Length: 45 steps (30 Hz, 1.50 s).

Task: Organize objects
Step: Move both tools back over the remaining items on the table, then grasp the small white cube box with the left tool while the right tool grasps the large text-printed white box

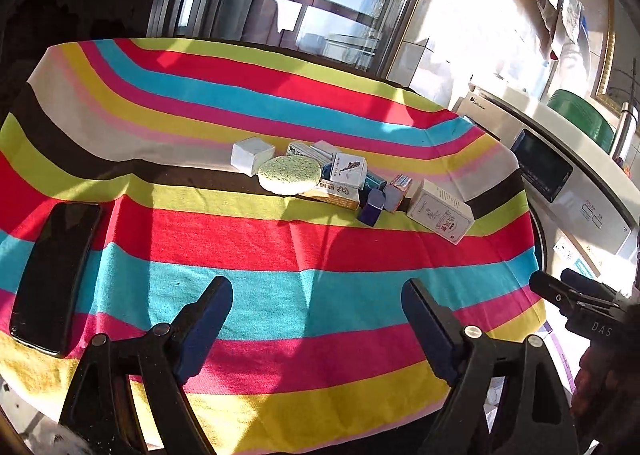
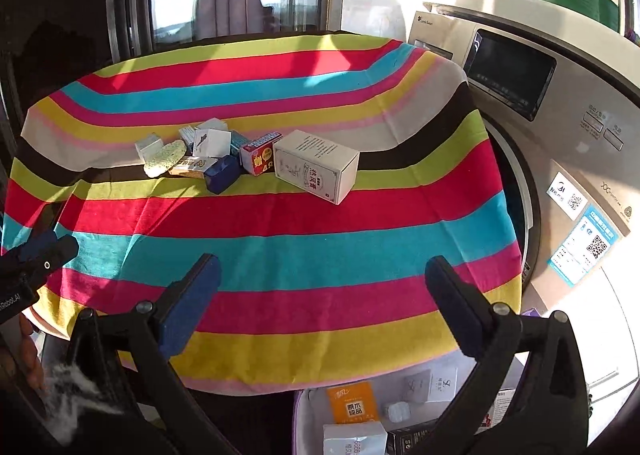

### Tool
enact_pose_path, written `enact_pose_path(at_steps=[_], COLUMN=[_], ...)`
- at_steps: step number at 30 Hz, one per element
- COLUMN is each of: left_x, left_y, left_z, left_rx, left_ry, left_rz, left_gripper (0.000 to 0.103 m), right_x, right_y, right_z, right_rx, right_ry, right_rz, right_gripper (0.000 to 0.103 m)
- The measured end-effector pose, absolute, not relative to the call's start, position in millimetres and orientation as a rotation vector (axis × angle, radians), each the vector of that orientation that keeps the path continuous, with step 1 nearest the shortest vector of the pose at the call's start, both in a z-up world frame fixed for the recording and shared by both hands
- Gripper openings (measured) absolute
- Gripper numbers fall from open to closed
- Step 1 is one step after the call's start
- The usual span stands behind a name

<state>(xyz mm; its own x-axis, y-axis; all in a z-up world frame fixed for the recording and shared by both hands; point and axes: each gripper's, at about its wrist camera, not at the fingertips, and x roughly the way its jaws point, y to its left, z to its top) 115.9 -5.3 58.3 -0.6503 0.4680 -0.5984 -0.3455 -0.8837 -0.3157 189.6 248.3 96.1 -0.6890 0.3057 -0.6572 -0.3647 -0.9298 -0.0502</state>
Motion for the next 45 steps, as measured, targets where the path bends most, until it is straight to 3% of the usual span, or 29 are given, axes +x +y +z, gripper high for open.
enact_pose_path(at_steps=[10,29,38,45], left_x=[72.2,-64.6,-114.3,-127.5], left_y=[-33.8,-4.2,24.8,30.1], left_z=[50.0,56.4,37.4,26.7], left_rx=[-1.053,-1.134,-1.171,-1.195], left_ry=[-0.389,-0.121,0.070,0.105], left_rz=[2.503,2.466,2.418,2.395], left_gripper=[0.086,0.087,0.087,0.087], right_x=[147.8,20.1,-7.5,-25.5], right_y=[254.2,327.3,337.9,338.2], right_z=[82.2,74.2,65.1,64.4], right_rx=[-1.095,-1.113,-1.137,-1.155], right_ry=[0.267,0.571,0.587,0.482], right_rz=[2.531,2.292,2.255,2.235], right_gripper=[0.103,0.103,0.103,0.103])
